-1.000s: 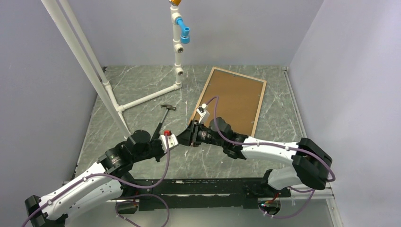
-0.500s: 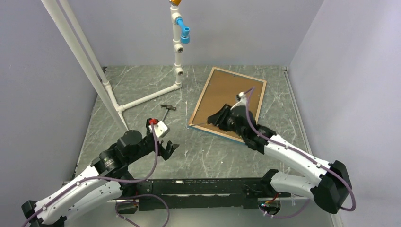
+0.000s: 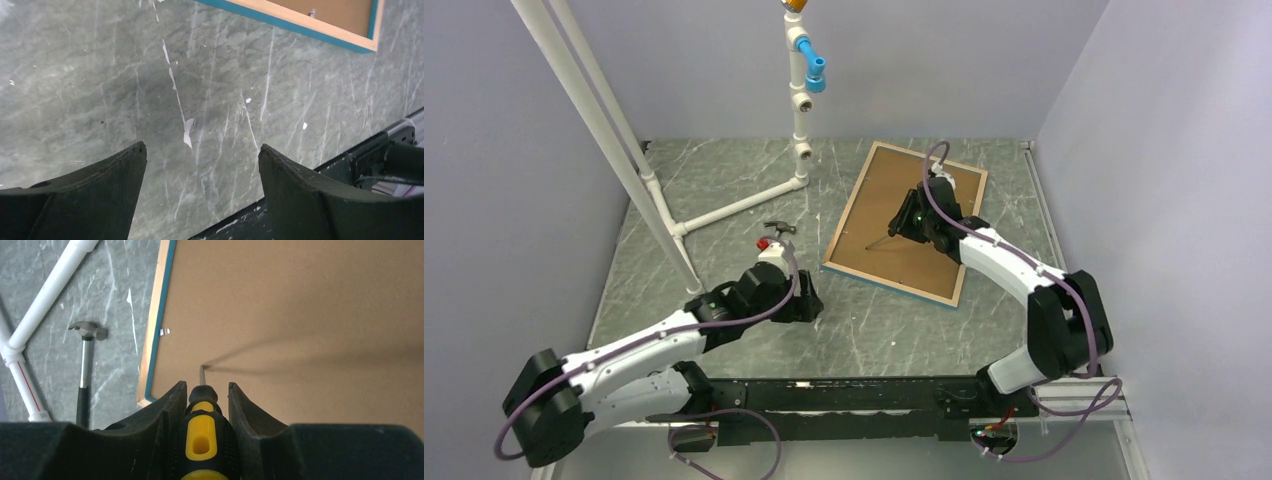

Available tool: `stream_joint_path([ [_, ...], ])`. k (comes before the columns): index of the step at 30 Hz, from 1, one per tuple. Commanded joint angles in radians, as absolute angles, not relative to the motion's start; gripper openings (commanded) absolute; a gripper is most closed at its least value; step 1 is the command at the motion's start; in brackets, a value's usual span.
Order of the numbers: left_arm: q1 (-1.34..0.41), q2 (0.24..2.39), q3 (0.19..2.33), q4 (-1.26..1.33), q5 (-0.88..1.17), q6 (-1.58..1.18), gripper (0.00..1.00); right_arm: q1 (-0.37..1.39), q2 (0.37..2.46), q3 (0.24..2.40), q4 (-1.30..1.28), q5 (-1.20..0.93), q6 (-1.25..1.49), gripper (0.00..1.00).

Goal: Take the photo out of the frame

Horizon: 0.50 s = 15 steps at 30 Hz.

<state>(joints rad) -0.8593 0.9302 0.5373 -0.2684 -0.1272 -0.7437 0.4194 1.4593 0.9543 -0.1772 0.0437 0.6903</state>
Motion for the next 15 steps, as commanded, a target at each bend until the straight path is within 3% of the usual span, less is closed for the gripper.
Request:
stream_joint_path([
  [1, -0.843, 1.052, 0.608, -0.156, -0.114, -0.867, 0.84, 0.4, 1.52, 1.046, -0.077, 0.005, 0.622, 0.0],
  [11, -0.683, 1.32, 0.657, 0.075, 0.14, -0.9, 0.67, 0.399, 1.651, 1.148, -0.015, -0.046, 0.619, 0.0],
  [15, -0.648, 1.427, 0.72, 0.062, 0.156, -0.877, 0.51, 0.399, 1.701, 1.193, -0.005, -0.072, 0.631, 0.0],
])
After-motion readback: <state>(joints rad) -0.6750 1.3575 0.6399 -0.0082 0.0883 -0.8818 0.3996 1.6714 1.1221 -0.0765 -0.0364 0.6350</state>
